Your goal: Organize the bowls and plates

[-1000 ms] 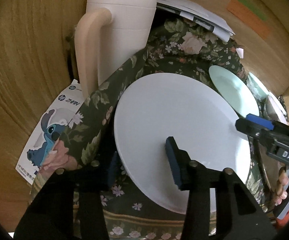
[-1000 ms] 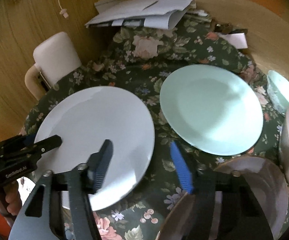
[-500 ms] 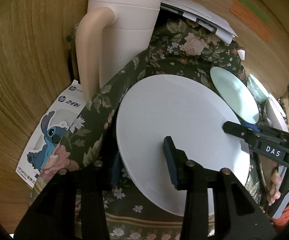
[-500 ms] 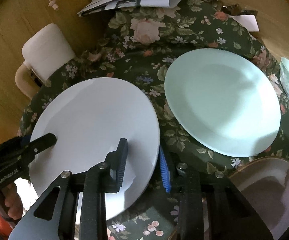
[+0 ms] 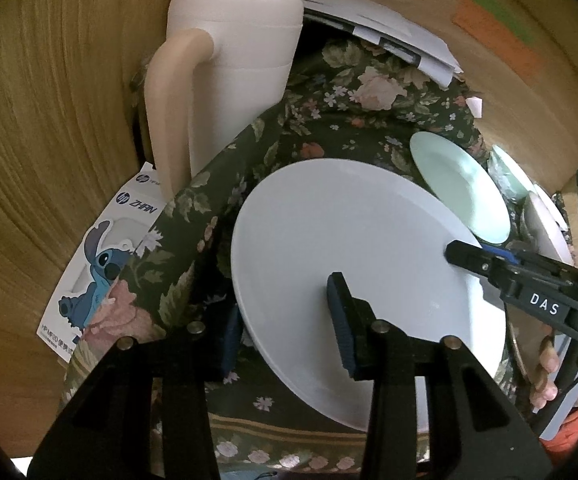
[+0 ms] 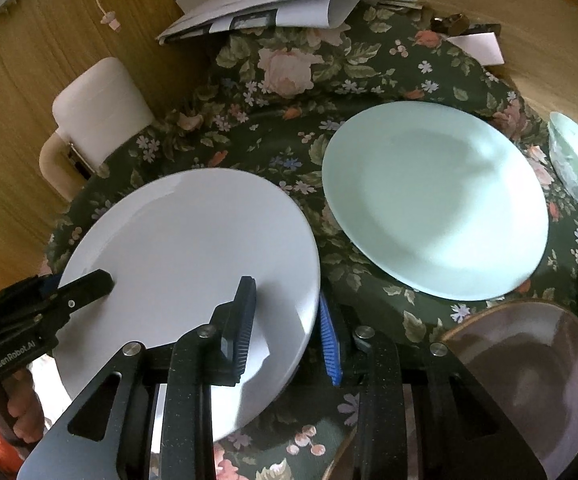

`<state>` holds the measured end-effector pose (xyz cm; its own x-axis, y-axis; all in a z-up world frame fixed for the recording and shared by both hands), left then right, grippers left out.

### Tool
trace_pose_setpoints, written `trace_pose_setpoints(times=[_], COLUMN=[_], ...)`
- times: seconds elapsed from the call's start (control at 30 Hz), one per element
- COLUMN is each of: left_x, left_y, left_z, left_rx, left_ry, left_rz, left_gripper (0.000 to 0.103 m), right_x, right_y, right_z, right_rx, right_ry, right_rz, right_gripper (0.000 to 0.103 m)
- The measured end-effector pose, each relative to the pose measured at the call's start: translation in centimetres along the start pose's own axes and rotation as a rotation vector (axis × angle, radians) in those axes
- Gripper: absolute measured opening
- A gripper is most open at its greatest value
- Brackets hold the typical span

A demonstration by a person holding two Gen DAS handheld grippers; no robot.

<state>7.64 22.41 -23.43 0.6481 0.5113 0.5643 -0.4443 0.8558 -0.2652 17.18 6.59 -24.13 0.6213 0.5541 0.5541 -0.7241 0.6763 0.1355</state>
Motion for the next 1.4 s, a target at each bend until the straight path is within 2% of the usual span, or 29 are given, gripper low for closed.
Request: trace_pose_setpoints(times=[0.57,1.03,1.4], left_x=[0.3,-0.2,-1.5], left_y=[-3.0,-8.2,-12.2], left_z=[2.8,5.0,5.2], left_rx=[-0.032,-0.072,-0.121], left_ry=[-0.061,-0.109,-0.102], left_rz=[-0.045,-0.116,-0.164], left_gripper=[0.040,0.040,0.040], right_x=[-0.9,-2.1,-4.4], right_y=[-1.2,-4.0,-6.6], right_z=[4.9,9.8,12.9], right_rx=[-0.026,-0.065,-0.113], right_ry=[-0.109,-0.196,-0.227], right_rz=[-0.026,-0.068,-0.113], right_gripper=[0.028,0.028,0.028])
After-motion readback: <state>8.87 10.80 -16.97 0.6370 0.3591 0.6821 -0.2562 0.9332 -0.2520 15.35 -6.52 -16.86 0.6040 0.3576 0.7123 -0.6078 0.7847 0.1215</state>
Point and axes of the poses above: each gripper's, at about its wrist camera, not at the fingertips, and z roughly against the way its jaws point, y to its left, x to its top, the point moved 5 cm from there along -z, roughly the way its jaws point, and after that the axes turned 4 degrees about z, right-handed, at the moved point
